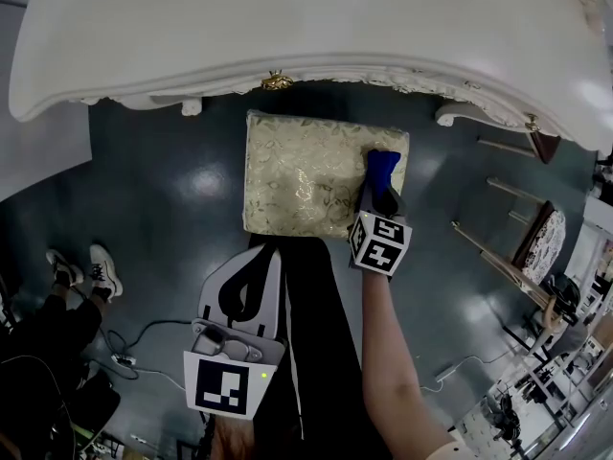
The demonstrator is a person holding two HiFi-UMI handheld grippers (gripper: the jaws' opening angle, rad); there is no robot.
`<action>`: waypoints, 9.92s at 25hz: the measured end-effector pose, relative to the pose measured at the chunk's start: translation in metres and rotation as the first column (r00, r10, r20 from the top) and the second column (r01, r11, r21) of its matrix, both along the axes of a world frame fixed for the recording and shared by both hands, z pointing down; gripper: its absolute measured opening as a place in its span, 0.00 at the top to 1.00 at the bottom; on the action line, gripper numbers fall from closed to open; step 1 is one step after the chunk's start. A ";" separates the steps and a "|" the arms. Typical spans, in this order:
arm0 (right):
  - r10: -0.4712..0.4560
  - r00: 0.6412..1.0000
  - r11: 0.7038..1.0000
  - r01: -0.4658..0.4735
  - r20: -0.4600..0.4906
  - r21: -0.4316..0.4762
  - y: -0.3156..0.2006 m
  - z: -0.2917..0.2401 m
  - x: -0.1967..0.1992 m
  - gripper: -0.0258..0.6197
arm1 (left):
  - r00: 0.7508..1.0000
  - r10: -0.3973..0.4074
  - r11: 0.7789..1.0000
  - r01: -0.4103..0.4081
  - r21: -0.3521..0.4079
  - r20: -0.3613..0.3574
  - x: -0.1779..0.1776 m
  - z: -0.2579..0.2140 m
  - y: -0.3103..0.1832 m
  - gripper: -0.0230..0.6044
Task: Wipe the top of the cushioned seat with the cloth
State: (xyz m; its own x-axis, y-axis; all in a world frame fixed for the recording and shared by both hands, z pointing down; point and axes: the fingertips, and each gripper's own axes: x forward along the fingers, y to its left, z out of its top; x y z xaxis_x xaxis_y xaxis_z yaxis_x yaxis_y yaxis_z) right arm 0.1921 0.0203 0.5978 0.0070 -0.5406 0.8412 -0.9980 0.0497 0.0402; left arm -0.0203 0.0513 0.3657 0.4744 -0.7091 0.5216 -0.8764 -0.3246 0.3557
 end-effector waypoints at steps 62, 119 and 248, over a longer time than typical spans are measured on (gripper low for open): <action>-0.163 0.983 0.987 0.163 0.084 0.004 0.002 0.002 -0.131 0.86 | 0.993 -0.119 0.993 0.119 0.001 -0.005 -0.053 0.001 0.017 0.97; -0.442 0.879 0.894 0.448 0.180 0.005 0.016 0.002 -0.267 0.86 | 0.957 -0.291 0.956 0.291 0.025 0.013 -0.118 -0.006 0.039 0.97; -0.014 0.997 1.000 0.014 0.070 0.001 0.077 0.001 -0.038 0.86 | 1.000 0.024 0.999 -0.024 0.030 -0.012 0.004 -0.006 0.021 0.97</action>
